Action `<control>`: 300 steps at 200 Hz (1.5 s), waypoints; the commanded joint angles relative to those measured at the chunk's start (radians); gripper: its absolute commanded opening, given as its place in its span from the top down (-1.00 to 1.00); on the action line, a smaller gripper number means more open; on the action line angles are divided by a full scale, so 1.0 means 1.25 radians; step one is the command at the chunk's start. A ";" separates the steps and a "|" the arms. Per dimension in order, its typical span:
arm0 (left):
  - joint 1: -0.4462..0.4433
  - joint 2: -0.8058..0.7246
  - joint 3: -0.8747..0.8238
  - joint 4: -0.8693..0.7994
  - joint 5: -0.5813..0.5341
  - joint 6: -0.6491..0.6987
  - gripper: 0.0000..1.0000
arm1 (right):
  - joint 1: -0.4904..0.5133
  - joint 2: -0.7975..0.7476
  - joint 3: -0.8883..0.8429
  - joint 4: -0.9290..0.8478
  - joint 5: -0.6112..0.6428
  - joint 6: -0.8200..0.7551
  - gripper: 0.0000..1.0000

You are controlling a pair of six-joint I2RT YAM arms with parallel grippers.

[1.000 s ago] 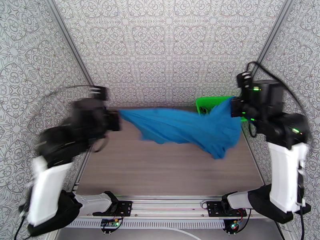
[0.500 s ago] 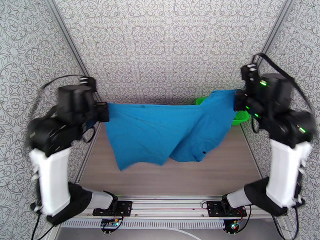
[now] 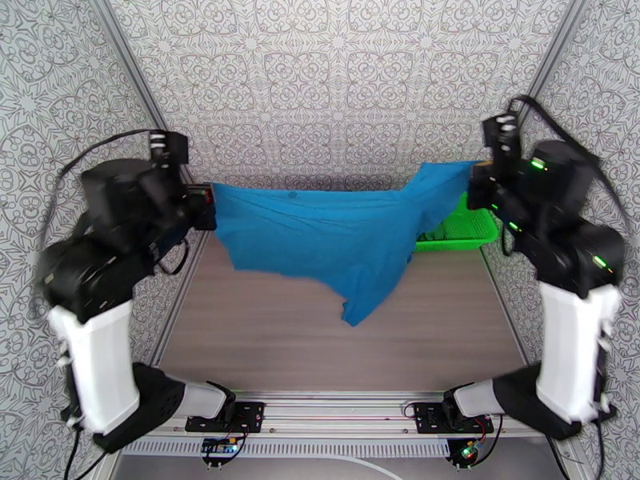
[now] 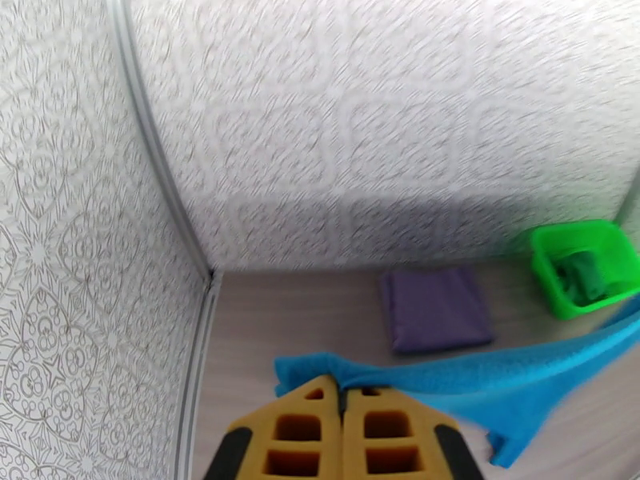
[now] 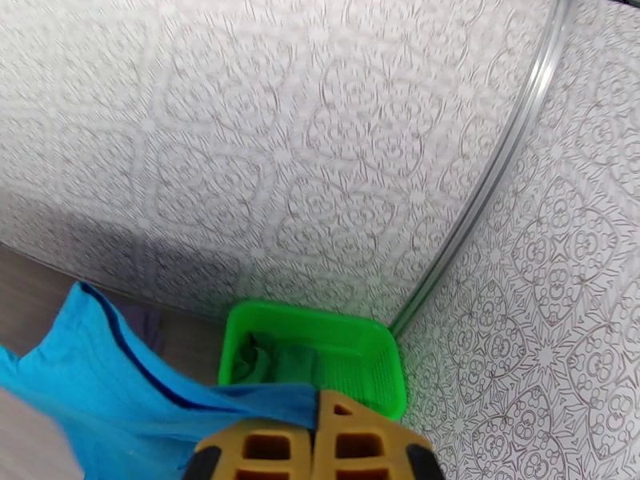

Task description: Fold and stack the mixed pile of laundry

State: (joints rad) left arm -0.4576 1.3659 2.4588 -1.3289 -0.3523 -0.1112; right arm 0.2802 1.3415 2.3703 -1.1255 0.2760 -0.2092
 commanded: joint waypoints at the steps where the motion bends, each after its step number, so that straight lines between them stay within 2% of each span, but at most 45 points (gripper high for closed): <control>1: -0.053 -0.052 -0.021 -0.031 -0.001 -0.012 1.00 | -0.004 -0.100 -0.009 -0.025 -0.099 0.021 1.00; 22: -0.103 -0.110 -0.061 -0.065 0.006 -0.051 1.00 | -0.005 -0.162 -0.018 -0.081 -0.148 0.045 1.00; 38: -0.114 -0.146 -0.085 -0.093 0.015 -0.074 1.00 | -0.004 -0.196 -0.031 -0.106 -0.156 0.052 1.00; 66: -0.113 -0.154 -0.089 -0.131 -0.018 -0.081 1.00 | -0.004 -0.202 -0.063 -0.112 -0.096 0.046 1.00; 90: -0.104 -0.104 -0.092 -0.110 -0.059 -0.046 1.00 | -0.005 -0.157 -0.123 -0.063 -0.022 0.027 1.00; 104: -0.061 -0.054 -0.095 -0.083 -0.041 -0.017 1.00 | -0.005 -0.108 -0.169 -0.006 0.025 0.009 1.00; 122: 0.051 0.038 -0.093 -0.039 0.060 0.004 1.00 | -0.005 -0.014 -0.204 0.080 0.086 -0.022 1.00; 137: 0.117 0.123 -0.086 0.007 0.105 0.016 1.00 | -0.004 0.093 -0.186 0.143 0.120 -0.046 1.00; 149: 0.163 0.206 -0.050 0.038 0.137 0.020 1.00 | -0.006 0.193 -0.136 0.182 0.140 -0.064 1.00; 163: 0.211 0.329 0.051 0.055 0.182 0.020 1.00 | -0.006 0.327 -0.037 0.212 0.164 -0.084 1.00; 190: 0.278 0.555 0.310 0.084 0.243 0.024 1.00 | -0.007 0.616 0.308 0.218 0.216 -0.125 1.00; 201: 0.304 0.586 0.326 0.149 0.271 0.013 1.00 | -0.007 0.712 0.457 0.243 0.225 -0.136 1.00; 210: 0.318 0.586 0.303 0.214 0.283 0.005 1.00 | -0.007 0.753 0.509 0.292 0.233 -0.136 1.00; 224: 0.335 0.566 0.272 0.300 0.303 -0.014 1.00 | -0.008 0.725 0.472 0.415 0.241 -0.111 1.00; 249: 0.344 0.496 0.271 0.406 0.295 -0.010 1.00 | -0.007 0.537 0.261 0.691 0.207 -0.060 1.00; 256: 0.345 0.469 0.270 0.434 0.283 -0.004 1.00 | -0.007 0.509 0.250 0.730 0.200 -0.052 1.00; 283: 0.366 0.350 0.210 0.534 0.265 0.011 1.00 | -0.007 0.452 0.326 0.735 0.153 -0.048 1.00; 300: 0.373 0.261 0.087 0.571 0.267 0.019 1.00 | -0.007 0.389 0.249 0.696 0.142 -0.043 1.00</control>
State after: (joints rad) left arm -0.0189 1.8675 2.6915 -0.7959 -0.0109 -0.1036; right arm 0.2798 1.9667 2.7182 -0.3527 0.4793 -0.2939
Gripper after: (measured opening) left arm 0.058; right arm 0.047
